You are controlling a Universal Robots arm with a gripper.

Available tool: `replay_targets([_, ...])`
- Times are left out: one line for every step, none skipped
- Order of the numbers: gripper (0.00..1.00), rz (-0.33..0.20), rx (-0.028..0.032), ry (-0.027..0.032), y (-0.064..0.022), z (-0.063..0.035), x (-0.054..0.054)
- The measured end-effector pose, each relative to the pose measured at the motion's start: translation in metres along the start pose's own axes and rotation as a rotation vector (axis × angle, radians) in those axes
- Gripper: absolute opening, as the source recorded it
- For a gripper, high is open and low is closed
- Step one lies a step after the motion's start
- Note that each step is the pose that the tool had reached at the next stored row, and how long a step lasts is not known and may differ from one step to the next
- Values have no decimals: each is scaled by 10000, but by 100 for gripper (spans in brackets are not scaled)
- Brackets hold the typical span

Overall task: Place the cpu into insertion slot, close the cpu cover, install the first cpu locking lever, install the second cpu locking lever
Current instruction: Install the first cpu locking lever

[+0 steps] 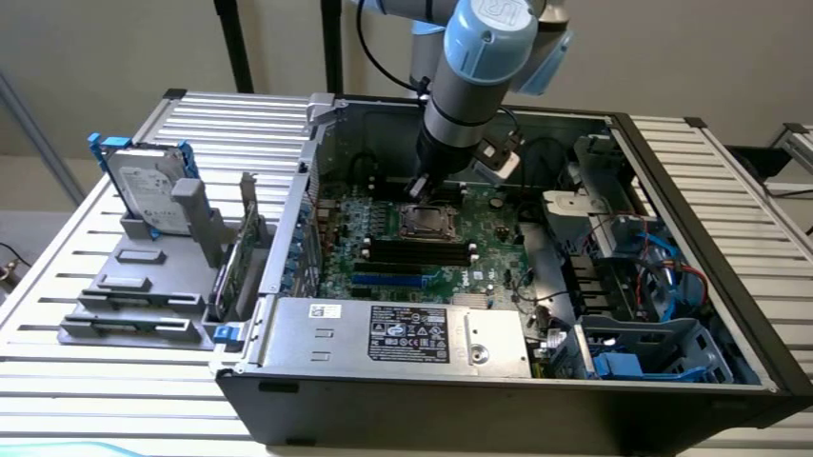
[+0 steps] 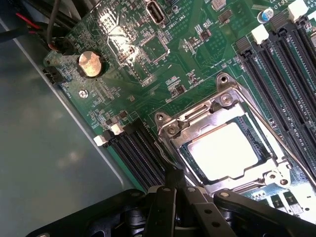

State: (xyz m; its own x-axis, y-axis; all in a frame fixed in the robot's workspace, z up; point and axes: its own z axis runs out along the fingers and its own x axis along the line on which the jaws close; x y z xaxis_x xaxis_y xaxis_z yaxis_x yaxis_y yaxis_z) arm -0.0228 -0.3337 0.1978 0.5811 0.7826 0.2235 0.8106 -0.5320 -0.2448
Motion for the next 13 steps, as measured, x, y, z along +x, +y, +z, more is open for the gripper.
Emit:
replay_targets([11,2,-1,0,-1,0,1])
replay_targets([11,4,-1,1,-1,1,1])
replay_targets([11,6,-2,1,-1,1,2])
replay_targets([11,10,-2,3,-2,2,3])
replay_targets([11,13,-3,4,-3,3,5])
replay_targets([11,14,-4,5,-4,4,6])
replay_targets([11,16,-3,4,-4,5,8])
replay_targets([11,17,-4,5,-5,5,10])
replay_targets([11,18,-4,6,-4,6,11])
replay_targets([11,19,-4,6,-2,6,12])
replay_targets([11,18,-4,5,0,6,14])
replay_targets([11,18,-5,5,4,7,17])
replay_targets([11,18,-5,5,11,7,21])
